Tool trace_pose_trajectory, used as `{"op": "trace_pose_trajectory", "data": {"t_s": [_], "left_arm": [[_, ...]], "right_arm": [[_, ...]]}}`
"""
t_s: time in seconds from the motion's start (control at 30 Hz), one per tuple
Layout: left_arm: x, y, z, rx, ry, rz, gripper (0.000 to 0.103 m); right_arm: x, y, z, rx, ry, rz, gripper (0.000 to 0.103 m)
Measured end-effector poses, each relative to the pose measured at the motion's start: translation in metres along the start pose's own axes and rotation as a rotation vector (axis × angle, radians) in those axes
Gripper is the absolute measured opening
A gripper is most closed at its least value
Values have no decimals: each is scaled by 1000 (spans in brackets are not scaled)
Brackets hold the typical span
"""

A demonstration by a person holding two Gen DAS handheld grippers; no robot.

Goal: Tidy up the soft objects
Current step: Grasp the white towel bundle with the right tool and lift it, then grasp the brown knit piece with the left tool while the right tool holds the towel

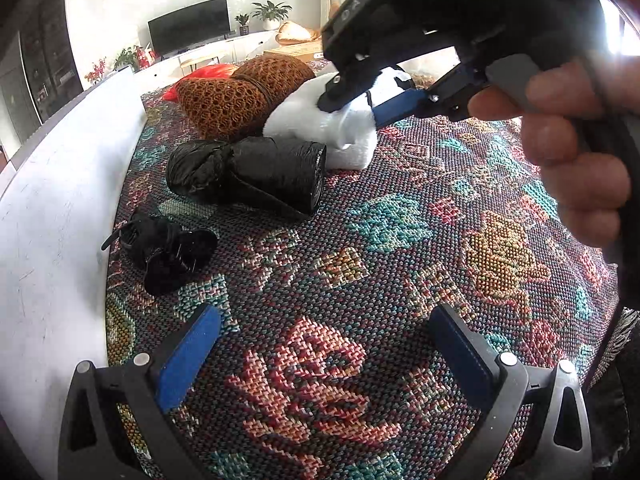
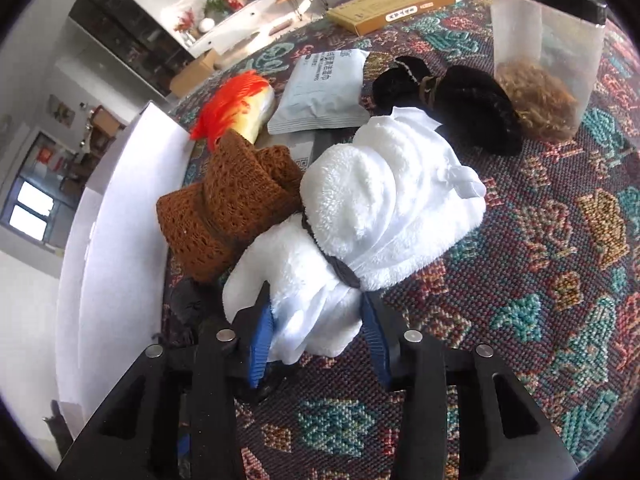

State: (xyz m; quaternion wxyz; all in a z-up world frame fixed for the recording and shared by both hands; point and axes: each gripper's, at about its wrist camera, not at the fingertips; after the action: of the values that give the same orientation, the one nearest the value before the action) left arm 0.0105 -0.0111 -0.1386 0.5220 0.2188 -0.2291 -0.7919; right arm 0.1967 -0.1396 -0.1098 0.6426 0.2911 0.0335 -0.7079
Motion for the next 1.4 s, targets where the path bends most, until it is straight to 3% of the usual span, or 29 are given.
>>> {"op": "trace_pose_trajectory", "data": {"t_s": [0.27,0.43,0.47,0.5,0.53,0.6,0.67,0.7,0.8,0.97,1.07,1.23,1.4], "left_arm": [[0,0,0,0,0,0,103],[0,0,0,0,0,0,103],[0,0,0,0,0,0,103],[-1,0,0,0,0,0,103],[-1,0,0,0,0,0,103],[0,0,0,-1,-2,-1,103],[0,2,0,-8,-6,-5,103],[-1,4,0,-18,-8,-9,103],[-1,17,2,-76,-1,-15,102],[-1,65,43,36,10,-68,103],[-13,106,51,45,64,-129,103],[-50,156,-7,-72,67,-200,103],[-55,163,-61,-150,139,-317,103]], "right_arm": [[40,-16,61,115,-123,55,36],[105,-25,82,181,-302,-16,38],[120,-30,81,185,-298,-60,40],[132,-34,83,205,-261,-117,48],[142,-37,85,233,-228,-170,65],[157,-44,83,258,-193,-259,85],[166,-53,81,302,-122,-326,85],[167,-58,83,343,-116,-334,85],[161,-61,88,360,-134,-339,85],[163,-64,89,354,-118,-355,85],[163,-66,90,355,-118,-352,85],[166,-70,92,355,-115,-352,85],[166,-70,93,355,-117,-350,85]]}}
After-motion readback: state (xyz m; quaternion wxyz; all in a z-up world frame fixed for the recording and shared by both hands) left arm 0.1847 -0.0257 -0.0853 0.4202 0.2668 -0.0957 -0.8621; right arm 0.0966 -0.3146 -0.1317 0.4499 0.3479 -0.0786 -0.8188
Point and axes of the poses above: each gripper's, at about its wrist camera, not at the fingertips, and z roughly against the way its jaws point, x to its right, y to its top, and after that the axes turned 10 degrees about -z, right-handed
